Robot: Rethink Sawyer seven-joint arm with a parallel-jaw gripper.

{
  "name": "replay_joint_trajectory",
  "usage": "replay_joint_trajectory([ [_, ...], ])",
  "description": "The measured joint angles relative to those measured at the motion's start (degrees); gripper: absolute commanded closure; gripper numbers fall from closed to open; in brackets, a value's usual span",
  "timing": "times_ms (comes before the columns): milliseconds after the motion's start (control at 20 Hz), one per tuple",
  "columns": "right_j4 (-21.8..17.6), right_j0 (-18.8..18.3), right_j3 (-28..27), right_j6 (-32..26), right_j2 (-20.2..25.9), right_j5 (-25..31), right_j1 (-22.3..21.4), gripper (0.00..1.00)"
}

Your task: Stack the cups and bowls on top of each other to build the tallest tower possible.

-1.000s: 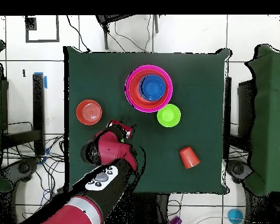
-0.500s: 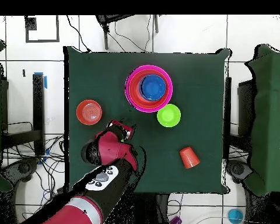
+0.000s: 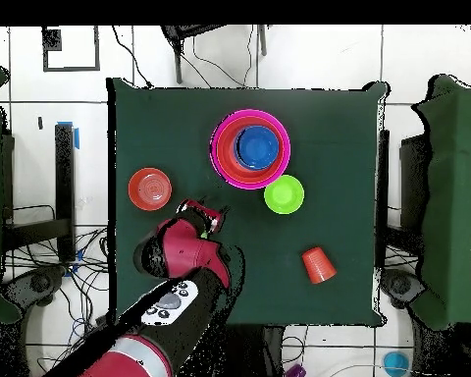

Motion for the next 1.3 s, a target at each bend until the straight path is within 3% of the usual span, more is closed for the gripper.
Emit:
replay_joint_trajectory([
  [1300, 0.08, 7.14, 0.01, 0.0, -1.17, 9.67, -1.1, 0.0],
])
